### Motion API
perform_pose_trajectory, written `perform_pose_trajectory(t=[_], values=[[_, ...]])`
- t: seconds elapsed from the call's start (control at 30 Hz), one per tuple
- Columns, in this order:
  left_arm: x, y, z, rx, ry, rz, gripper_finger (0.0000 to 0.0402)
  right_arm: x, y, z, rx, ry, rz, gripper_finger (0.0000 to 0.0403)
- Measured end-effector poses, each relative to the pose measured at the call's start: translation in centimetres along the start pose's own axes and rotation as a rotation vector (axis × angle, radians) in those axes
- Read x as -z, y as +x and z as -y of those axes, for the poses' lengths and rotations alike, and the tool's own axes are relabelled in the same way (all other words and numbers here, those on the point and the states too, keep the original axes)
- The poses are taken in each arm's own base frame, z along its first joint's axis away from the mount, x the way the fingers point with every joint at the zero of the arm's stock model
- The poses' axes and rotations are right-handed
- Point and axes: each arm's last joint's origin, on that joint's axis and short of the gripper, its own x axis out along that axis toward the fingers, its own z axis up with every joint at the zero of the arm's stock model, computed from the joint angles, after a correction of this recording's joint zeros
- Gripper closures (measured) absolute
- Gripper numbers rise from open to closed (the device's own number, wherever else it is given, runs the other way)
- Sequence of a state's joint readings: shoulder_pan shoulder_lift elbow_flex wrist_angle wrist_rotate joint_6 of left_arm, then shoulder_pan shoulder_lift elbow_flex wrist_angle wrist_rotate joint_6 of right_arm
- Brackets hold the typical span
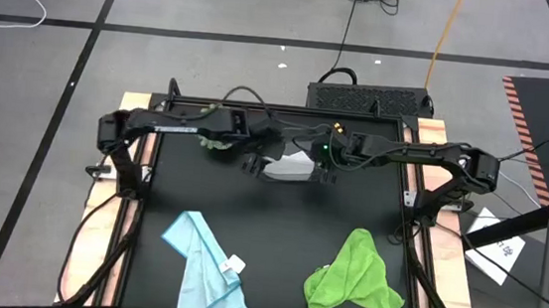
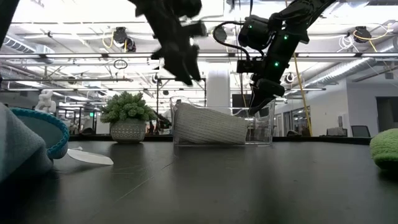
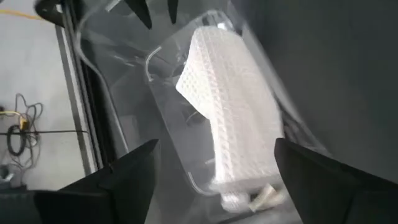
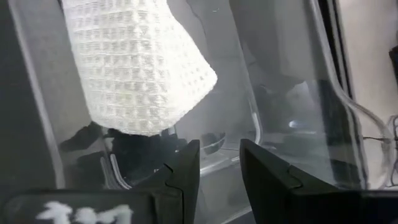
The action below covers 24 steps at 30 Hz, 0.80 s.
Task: Fold microfiber towels
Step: Put the folded gray towel into the transparent bin
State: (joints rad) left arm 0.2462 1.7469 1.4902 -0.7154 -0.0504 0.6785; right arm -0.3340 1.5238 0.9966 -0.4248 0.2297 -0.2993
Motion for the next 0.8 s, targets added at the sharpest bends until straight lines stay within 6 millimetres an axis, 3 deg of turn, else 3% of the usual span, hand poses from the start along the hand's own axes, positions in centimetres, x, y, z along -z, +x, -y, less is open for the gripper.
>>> perform_pose_trajectory(t=[0.13, 0.27, 0.47, 0.67, 0.8], values=[[0.1, -2.9, -0.2, -0.002, -0.113, 0.054, 0.0090, -0.4, 0.0, 0.1, 0.014, -0.003, 0.038, 0.0296], [0.6, -4.8, 0.4, 0.142, -0.288, 0.104, 0.0104, -1.1, -0.2, -0.1, 0.029, -0.032, 0.105, 0.0296], [1.6, -3.5, 4.5, 0.409, -0.375, 0.112, 0.0126, -2.3, -1.0, -0.9, 0.028, -0.107, 0.198, 0.0296], [3.0, -1.4, 10.1, 0.460, -0.355, 0.155, 0.0144, -3.9, -2.3, -0.9, -0.146, -0.105, 0.310, 0.0298], [4.2, -0.8, 13.3, 0.440, -0.349, 0.220, 0.0153, -4.6, -3.3, -0.5, -0.216, -0.105, 0.310, 0.0323]])
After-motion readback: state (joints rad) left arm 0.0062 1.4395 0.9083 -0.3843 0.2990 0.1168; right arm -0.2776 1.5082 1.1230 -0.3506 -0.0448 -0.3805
